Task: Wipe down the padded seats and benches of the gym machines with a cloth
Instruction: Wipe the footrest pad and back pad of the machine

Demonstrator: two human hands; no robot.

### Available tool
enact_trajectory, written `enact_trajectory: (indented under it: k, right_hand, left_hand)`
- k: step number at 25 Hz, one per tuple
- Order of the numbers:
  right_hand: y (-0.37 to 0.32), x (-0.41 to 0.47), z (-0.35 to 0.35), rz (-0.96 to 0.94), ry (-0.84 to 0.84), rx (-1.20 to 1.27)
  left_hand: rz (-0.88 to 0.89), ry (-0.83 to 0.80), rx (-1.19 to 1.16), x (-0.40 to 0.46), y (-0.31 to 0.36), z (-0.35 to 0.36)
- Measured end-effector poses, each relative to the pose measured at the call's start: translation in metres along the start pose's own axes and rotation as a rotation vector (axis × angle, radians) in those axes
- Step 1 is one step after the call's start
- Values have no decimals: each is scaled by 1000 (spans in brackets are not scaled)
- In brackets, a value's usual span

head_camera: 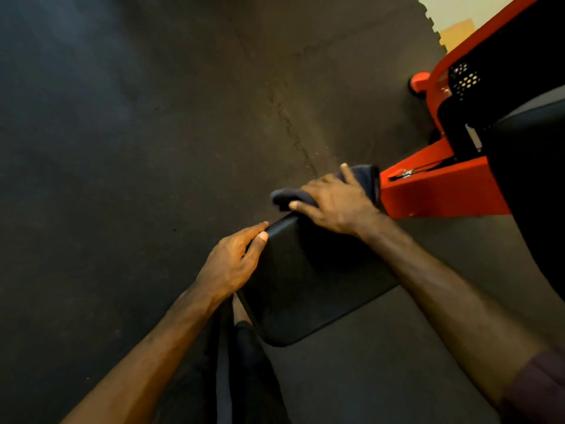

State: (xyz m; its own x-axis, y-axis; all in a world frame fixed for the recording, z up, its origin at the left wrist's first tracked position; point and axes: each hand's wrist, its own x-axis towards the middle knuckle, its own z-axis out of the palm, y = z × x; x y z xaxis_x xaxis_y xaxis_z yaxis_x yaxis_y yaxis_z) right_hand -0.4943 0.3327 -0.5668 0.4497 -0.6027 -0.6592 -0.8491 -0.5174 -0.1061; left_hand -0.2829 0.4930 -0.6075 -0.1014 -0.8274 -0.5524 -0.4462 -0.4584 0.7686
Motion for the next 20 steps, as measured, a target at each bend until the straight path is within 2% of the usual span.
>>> enact_trajectory:
  k: [2,5,7,10,12,14,16,18,20]
  right_hand:
    - [12,3,-4,165,11,34]
    - [-4,6,1,13,-12,20]
    - [11,7,2,67,18,85]
    - [56,0,-1,370,168,427]
    - [69,-9,4,410,269,697]
    - [71,-26,19,445,353,857]
    - [78,-56,41,596,386,979]
    - [85,-82,58,748,333,993]
    - [83,-73,57,708,360,1029]
  left_hand:
    - [21,-72,56,11,7,-3]
    - [84,-75,100,26,22,-1]
    - [116,-105,117,34,30,0]
    - [130,-210,133,46,38,-1]
    - [159,-228,146,55,46,0]
    - [185,-247,153,63,56,2]
    - [204,-282,160,71,64,1]
    - [219,-326,164,78,72,3]
    - [243,-299,178,87,74,7]
